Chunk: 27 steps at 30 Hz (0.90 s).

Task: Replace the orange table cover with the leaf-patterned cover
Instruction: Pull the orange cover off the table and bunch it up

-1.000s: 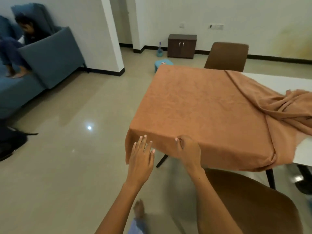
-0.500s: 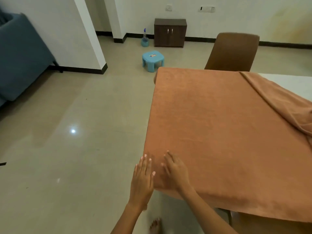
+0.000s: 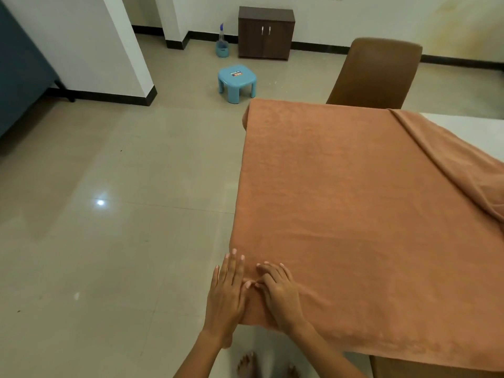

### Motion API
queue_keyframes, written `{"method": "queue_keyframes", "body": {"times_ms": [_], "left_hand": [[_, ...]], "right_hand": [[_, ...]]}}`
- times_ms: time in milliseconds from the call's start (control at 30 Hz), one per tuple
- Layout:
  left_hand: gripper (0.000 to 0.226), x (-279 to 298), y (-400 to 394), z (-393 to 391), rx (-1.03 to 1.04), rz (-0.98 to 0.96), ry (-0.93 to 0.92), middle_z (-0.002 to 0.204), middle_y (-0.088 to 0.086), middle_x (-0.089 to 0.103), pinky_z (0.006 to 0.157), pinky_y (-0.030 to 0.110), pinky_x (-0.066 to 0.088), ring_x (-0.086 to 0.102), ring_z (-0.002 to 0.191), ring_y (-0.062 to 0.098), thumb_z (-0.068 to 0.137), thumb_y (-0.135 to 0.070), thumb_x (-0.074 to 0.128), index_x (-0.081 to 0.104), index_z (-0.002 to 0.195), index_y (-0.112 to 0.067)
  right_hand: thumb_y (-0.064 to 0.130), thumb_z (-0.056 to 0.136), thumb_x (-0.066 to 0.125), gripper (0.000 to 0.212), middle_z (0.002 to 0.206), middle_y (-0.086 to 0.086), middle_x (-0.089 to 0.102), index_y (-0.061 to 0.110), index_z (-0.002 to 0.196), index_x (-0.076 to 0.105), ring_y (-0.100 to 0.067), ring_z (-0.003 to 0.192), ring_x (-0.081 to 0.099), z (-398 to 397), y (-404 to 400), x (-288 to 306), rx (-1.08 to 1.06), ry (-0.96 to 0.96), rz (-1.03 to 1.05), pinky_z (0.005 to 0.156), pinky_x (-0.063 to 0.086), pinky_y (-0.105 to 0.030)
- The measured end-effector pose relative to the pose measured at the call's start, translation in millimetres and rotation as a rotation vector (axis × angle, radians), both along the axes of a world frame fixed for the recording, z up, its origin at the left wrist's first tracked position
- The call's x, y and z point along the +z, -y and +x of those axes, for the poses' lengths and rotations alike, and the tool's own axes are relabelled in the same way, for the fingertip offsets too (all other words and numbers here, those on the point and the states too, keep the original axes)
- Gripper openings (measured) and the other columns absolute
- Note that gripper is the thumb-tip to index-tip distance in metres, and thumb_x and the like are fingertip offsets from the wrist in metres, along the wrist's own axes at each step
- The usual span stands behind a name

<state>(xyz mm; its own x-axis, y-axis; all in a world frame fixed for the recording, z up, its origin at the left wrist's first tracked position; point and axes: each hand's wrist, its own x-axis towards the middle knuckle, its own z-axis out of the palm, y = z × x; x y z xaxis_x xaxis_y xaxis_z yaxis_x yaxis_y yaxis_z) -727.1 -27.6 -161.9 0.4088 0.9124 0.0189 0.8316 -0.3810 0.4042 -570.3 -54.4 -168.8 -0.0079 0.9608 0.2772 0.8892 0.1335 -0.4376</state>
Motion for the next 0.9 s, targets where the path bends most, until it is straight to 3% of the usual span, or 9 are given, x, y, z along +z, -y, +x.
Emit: {"method": "queue_keyframes", "body": {"times_ms": [133, 433, 633, 800, 900], "left_hand": [[0.056, -1.9, -4.9, 13.5, -0.033, 0.001, 0.001, 0.158, 0.005, 0.018, 0.117, 0.035, 0.007, 0.011, 0.146, 0.020, 0.102, -0.040, 0.018, 0.028, 0.149, -0.012], [0.056, 13.7, -31.2, 90.9, -0.162, 0.028, 0.058, 0.158, 0.009, 0.017, 0.118, 0.039, 0.008, 0.010, 0.146, 0.021, 0.103, -0.042, 0.016, 0.021, 0.150, -0.011], [0.057, 28.7, -53.9, 191.4, -0.266, 0.057, 0.052, 0.156, 0.012, 0.021, 0.117, 0.038, 0.012, 0.016, 0.145, 0.023, 0.102, -0.044, 0.018, 0.029, 0.148, -0.011], [0.056, 41.8, -64.8, 304.0, -0.340, 0.100, 0.070, 0.157, 0.009, 0.019, 0.116, 0.040, 0.015, 0.013, 0.146, 0.021, 0.102, -0.042, 0.019, 0.024, 0.150, -0.015], [0.056, 48.8, -68.7, 372.7, -0.375, 0.097, 0.084, 0.157, 0.009, 0.021, 0.117, 0.038, 0.014, 0.017, 0.145, 0.021, 0.102, -0.042, 0.018, 0.028, 0.149, -0.014]], "right_hand": [[0.024, 0.089, 0.048, 0.025, 0.118, -0.002, 0.064, 0.012, 0.104, 0.064, -0.017, 0.116, 0.056, 10.0, -2.7, 0.8, 0.013, 0.050, -0.012, 0.109, 0.028, -0.037], [0.024, 0.083, 0.051, 0.025, 0.115, -0.002, 0.064, 0.012, 0.099, 0.065, -0.019, 0.113, 0.054, 100.0, -24.3, 26.9, -0.148, 0.046, 0.057, 0.105, 0.030, -0.041], [0.023, 0.087, 0.048, 0.015, 0.103, 0.000, 0.065, 0.015, 0.085, 0.061, -0.018, 0.103, 0.059, 190.3, -29.8, 41.7, -0.250, 0.044, 0.087, 0.102, 0.036, -0.042], [0.023, 0.087, 0.046, 0.017, 0.092, 0.001, 0.065, 0.016, 0.084, 0.060, -0.019, 0.088, 0.060, 290.3, -33.1, 46.1, -0.364, 0.045, 0.116, 0.101, 0.036, -0.041], [0.021, 0.083, 0.050, 0.012, 0.080, -0.005, 0.063, 0.013, 0.081, 0.059, -0.022, 0.080, 0.053, 380.0, -45.1, 61.6, -0.547, -0.011, 0.136, 0.088, 0.037, -0.037]]}}
